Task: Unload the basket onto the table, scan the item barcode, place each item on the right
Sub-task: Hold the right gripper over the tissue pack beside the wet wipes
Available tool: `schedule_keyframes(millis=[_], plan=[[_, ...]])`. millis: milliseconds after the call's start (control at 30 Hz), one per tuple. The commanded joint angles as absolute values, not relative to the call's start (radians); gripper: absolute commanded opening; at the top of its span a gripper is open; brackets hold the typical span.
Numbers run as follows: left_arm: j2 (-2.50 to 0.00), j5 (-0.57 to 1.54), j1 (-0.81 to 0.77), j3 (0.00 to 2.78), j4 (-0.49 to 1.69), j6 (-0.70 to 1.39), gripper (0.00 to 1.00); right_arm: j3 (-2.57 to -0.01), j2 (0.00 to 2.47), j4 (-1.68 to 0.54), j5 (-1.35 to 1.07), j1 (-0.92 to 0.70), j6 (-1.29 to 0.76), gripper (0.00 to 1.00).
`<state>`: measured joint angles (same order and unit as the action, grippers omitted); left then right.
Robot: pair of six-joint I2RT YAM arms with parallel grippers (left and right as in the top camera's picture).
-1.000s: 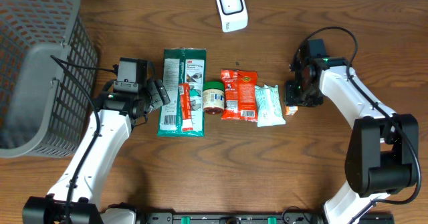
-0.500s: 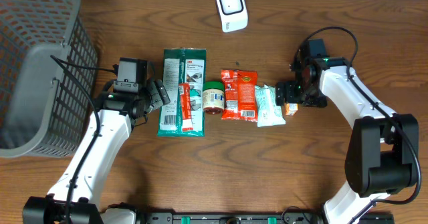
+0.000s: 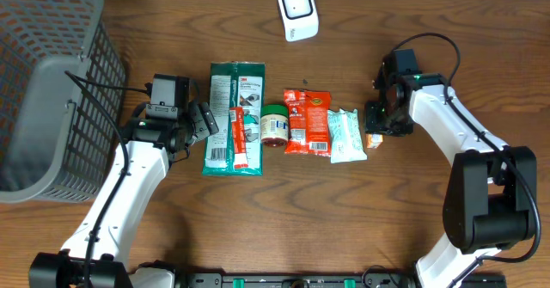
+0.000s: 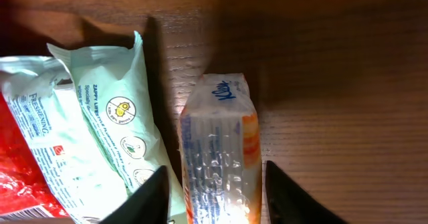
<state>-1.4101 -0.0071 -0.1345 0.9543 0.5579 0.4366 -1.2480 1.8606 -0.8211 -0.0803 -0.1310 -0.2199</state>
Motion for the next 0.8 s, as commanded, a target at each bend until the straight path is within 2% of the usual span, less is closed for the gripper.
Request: schedule_keyframes(millis=[0,333,600,767], plan=[[-1.405,-0.027,-0.131,0.971,0.561,0.427,0.87,-1.246,1.868,-0.821,-0.076,-0.146,-0.232,0.38],[-1.405,-0.027,-0.131,0.971,0.561,0.427,0.87,-1.246,1.868,-0.822,0.033,-0.178,-0.231,0.27],[-1.405,-0.027,-0.131,0.971,0.561,0.427,0.87,-1.246,1.868,-0.822,0.033,-0.178,-0.231,0.29],[-1.405,-0.027,-0.131,0.971,0.561,0.427,0.87,-1.246,1.868,-0.822,0.033,-0.178,-0.231,0.33]])
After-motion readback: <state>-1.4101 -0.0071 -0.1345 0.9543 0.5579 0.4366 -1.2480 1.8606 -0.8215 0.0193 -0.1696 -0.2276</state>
